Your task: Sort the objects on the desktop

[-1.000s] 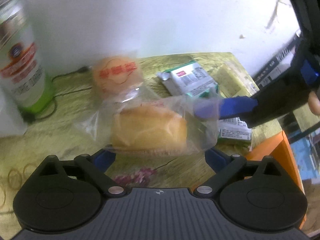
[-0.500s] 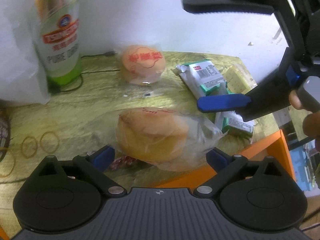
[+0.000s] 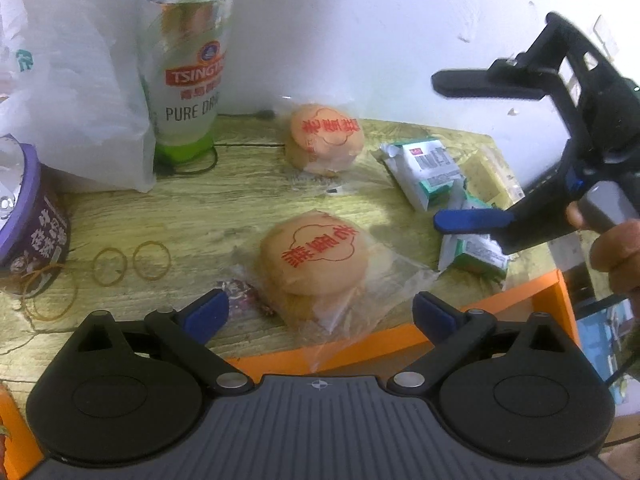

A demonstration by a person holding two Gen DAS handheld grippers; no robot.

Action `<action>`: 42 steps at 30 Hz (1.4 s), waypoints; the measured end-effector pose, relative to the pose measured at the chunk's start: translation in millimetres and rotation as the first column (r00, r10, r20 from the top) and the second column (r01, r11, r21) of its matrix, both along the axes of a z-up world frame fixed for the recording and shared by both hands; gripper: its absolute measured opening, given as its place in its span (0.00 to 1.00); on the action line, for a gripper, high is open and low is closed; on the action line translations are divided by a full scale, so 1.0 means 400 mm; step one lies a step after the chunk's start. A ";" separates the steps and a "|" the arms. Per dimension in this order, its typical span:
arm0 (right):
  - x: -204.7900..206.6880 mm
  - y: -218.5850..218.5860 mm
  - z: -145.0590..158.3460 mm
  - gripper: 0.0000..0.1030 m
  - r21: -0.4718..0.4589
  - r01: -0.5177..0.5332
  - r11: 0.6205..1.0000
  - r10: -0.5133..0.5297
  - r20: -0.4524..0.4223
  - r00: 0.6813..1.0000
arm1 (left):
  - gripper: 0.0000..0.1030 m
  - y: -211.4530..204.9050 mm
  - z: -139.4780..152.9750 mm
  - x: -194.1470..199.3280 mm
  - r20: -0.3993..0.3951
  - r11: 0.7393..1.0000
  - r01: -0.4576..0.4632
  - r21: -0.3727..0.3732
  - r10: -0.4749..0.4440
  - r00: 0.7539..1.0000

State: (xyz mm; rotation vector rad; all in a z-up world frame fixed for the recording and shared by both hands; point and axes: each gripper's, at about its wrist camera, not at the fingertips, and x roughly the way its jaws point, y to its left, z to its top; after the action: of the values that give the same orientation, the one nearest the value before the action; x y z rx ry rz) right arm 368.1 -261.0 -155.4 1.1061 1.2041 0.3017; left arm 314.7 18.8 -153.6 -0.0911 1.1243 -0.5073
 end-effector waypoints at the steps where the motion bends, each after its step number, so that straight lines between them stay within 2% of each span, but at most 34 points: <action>1: 0.001 0.003 -0.003 1.00 0.001 -0.003 1.000 0.003 -0.006 1.000 | 0.96 0.000 0.000 0.001 0.001 1.000 -0.001 0.000 0.001 1.000; 7: 0.003 0.020 -0.014 1.00 0.025 -0.018 1.000 0.019 -0.053 0.998 | 0.96 0.001 -0.002 0.032 -0.008 1.000 -0.019 -0.012 0.019 1.000; 17: 0.006 0.042 -0.062 1.00 0.079 -0.035 0.996 0.045 -0.138 0.989 | 0.96 -0.053 -0.016 0.029 -0.061 0.995 0.073 -0.066 -0.077 0.995; 21: 0.031 0.050 -0.061 1.00 0.086 -0.041 0.995 0.052 -0.128 0.990 | 0.97 -0.074 -0.015 0.023 -0.059 0.993 0.094 -0.069 -0.098 0.993; 25: 0.058 0.043 -0.047 1.00 0.070 -0.046 0.996 0.053 -0.097 0.994 | 0.97 -0.088 -0.009 0.024 -0.066 0.988 0.104 -0.117 -0.112 0.991; 31: 0.059 0.007 -0.015 1.00 0.041 -0.016 0.999 0.019 -0.069 0.997 | 0.97 -0.097 0.012 0.024 -0.034 0.984 0.112 -0.135 -0.118 0.992; 37: 0.003 -0.033 -0.022 1.00 0.054 0.028 0.998 -0.021 -0.131 0.991 | 0.96 -0.067 0.019 0.069 0.029 0.994 0.081 -0.072 -0.080 0.996; 42: -0.027 -0.037 -0.050 1.00 0.076 0.054 0.996 -0.038 -0.199 0.979 | 0.97 -0.063 -0.008 0.122 0.061 0.995 0.094 -0.026 -0.092 0.994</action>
State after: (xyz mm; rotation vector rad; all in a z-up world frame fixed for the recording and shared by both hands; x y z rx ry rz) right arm 357.3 -275.7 -175.5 1.2559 1.3489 0.2103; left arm 363.5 -6.3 -156.9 -0.0490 1.0662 -0.6057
